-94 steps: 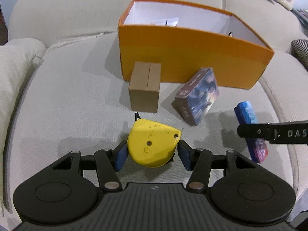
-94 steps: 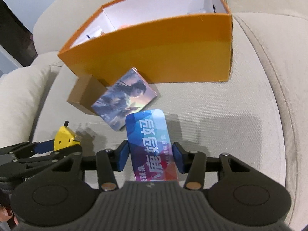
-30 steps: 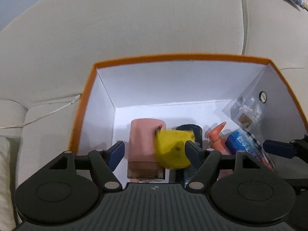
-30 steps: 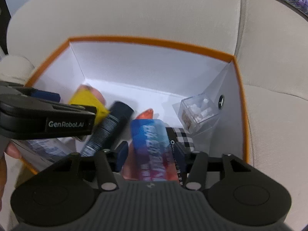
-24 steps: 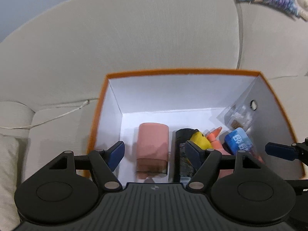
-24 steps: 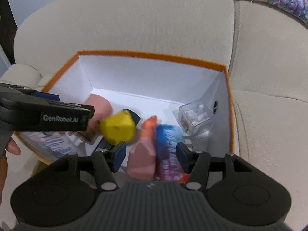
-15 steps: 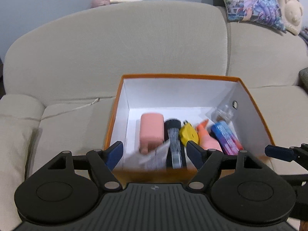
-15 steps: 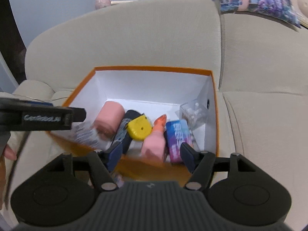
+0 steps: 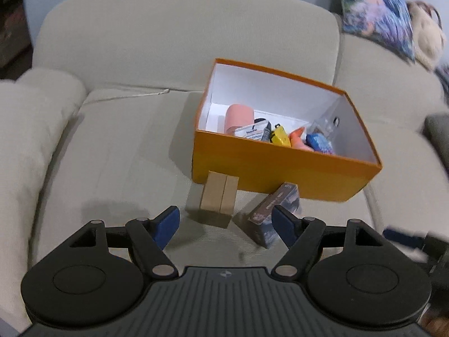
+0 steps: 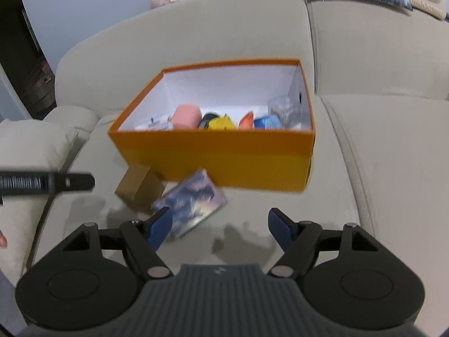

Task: Organize rigid objects
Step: 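Withdraw both open grippers up from the orange box, then move the left gripper to the brown cardboard box while the right gripper approaches the anime-printed box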

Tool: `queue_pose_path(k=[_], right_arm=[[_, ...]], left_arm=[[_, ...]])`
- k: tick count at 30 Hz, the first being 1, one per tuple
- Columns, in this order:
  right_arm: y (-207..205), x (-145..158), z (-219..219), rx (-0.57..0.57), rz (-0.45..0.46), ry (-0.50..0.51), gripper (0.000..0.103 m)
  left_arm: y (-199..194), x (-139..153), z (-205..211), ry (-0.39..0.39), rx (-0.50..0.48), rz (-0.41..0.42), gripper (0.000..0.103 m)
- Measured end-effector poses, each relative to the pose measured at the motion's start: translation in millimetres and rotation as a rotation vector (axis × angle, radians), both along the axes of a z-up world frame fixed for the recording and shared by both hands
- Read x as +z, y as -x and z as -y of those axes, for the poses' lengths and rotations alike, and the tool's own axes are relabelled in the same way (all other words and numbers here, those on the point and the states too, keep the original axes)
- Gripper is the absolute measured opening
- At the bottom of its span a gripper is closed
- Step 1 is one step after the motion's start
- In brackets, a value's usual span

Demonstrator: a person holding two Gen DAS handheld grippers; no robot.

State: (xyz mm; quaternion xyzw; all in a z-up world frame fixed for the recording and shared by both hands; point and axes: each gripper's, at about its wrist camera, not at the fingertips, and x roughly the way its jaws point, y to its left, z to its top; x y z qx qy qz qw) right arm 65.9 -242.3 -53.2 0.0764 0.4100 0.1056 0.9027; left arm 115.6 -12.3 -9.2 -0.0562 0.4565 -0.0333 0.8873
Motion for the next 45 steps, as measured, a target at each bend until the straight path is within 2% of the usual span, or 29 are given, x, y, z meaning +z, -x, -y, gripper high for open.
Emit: queue_pose_path(k=[4,11,16,21,26,38,41,45], right_arm=[[13.8,-3.3,-1.7,-0.007,0.003,0.005,0.076],[34.2,-9.9,13.1,-0.07,-0.002,-0.05,0.08],[36.5,-13.4,26.9,-0.108,-0.009,-0.056,0.08],[32.5,-16.4,38.9,-0.153,-0.021,-0.108,0.081],[30.6,-14.9,35.9,-0.149,-0.011,-0.117,0.082],[25.7,-18.0,39.9,-0.162,-0.022,-0.148,0.083],[26.7,-19.2,44.9,-0.172,-0.02,-0.153,0.087],[23.8,-23.0,48.7,-0.188,-0.035,-0.171,0.087]], left_arm=[[5.4,2.6,-4.0,-0.005,0.017,0.015,0.088],[4.6,-17.4,-5.6,0.016,0.037,-0.034,0.088],[1.2,-23.0,2.4,-0.033,0.037,-0.026,0.088],[0.0,-28.5,9.2,-0.065,0.012,-0.023,0.088],[-4.8,-35.8,11.1,-0.093,-0.002,-0.021,0.088],[-24.3,-53.4,12.7,-0.065,-0.001,-0.055,0.088],[-28.1,-57.7,14.0,-0.067,-0.004,-0.065,0.088],[-34.7,-64.9,11.7,-0.052,-0.003,-0.079,0.088]])
